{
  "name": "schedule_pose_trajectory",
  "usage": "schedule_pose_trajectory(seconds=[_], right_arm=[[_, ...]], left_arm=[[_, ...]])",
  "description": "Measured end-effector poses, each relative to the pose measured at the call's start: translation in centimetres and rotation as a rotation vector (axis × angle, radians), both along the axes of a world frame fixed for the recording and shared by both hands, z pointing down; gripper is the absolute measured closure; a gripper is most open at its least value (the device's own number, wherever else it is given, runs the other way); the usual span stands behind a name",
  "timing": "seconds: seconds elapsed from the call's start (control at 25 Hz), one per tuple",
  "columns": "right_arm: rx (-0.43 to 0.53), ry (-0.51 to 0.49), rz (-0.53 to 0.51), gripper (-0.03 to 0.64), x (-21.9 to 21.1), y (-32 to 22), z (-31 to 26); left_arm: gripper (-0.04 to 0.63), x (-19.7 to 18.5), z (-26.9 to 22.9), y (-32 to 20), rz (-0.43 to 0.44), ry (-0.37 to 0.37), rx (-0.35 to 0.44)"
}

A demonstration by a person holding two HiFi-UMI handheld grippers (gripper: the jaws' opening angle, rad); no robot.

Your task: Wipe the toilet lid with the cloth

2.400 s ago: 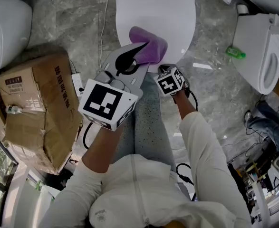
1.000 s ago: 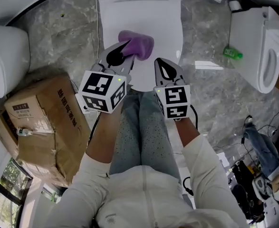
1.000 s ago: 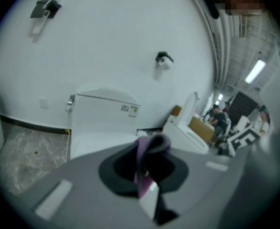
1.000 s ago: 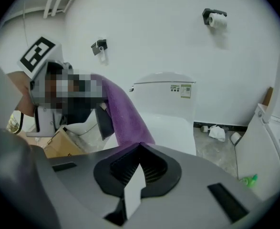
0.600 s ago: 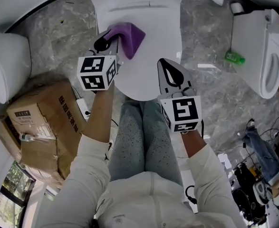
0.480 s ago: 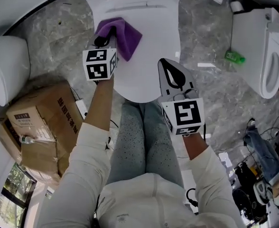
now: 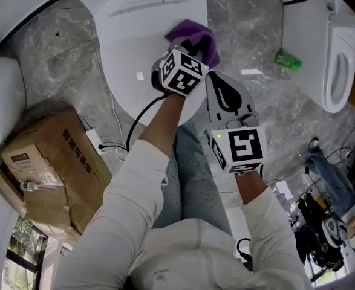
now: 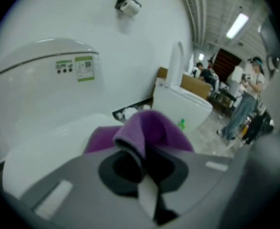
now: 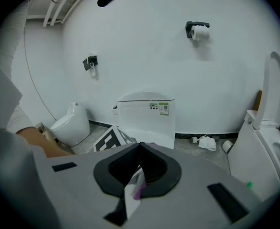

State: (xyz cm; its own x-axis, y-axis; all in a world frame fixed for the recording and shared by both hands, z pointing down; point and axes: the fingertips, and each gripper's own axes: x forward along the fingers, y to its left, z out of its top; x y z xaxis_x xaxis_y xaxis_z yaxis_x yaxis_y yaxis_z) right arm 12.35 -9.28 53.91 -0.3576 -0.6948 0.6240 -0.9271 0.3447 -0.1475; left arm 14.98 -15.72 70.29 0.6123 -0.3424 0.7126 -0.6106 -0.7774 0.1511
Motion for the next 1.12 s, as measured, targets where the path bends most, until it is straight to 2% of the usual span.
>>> schedule_pose_trajectory(seconds=[0.08,0.16,0.24,0.44,0.52,0.6,0.68,0.8,0.92,1.0,1.12], right_arm=[[0.007,-0.003,-0.009,0.601,0.2,0.2,-0.4],[0.018,-0.010,-0.036,0.601,-0.4,0.4,-0.8],[0.027,-0.028,-0.062,0.601,-1.5,0.7,-1.0],[0.049,-0.077,-0.102,0.601,-4.8,1.7,-1.7],[0.055,-0.081,-0.115,0.601,-5.5,2.3,-2.0],[0.057,-0.079,-0.119,0.601,-5.4,3.0,-2.1],[0.057,-0.070,-0.117,0.601,-4.8,3.7,-2.0],[0.058,-0.048,-0.108,0.601,-3.8,4.6,-2.0],[0.054,-0.031,-0.097,0.601,-2.9,5.4,-2.1],[0.049,-0.028,-0.092,0.601,-2.5,5.7,-2.1],[0.047,-0.033,-0.091,0.601,-2.4,6.3,-2.2]], left_arm=[[0.577,-0.5,0.0,1.8,-0.027,0.010,-0.028],[0.577,-3.2,-0.1,3.1,-0.059,-0.001,-0.019],[0.577,-7.8,-0.2,4.2,-0.136,-0.026,-0.014],[0.577,-23.2,0.6,7.9,-0.448,-0.164,-0.063],[0.577,-26.2,1.0,9.5,-0.508,-0.201,-0.081],[0.577,-25.7,1.1,10.1,-0.517,-0.200,-0.079],[0.578,-22.4,0.8,10.2,-0.489,-0.168,-0.071],[0.577,-14.4,0.8,11.0,-0.341,-0.077,-0.073],[0.577,-6.9,0.9,13.9,-0.188,0.007,-0.114],[0.577,-4.9,1.1,16.1,-0.169,0.030,-0.155],[0.578,-5.3,1.3,19.0,-0.165,0.041,-0.199]])
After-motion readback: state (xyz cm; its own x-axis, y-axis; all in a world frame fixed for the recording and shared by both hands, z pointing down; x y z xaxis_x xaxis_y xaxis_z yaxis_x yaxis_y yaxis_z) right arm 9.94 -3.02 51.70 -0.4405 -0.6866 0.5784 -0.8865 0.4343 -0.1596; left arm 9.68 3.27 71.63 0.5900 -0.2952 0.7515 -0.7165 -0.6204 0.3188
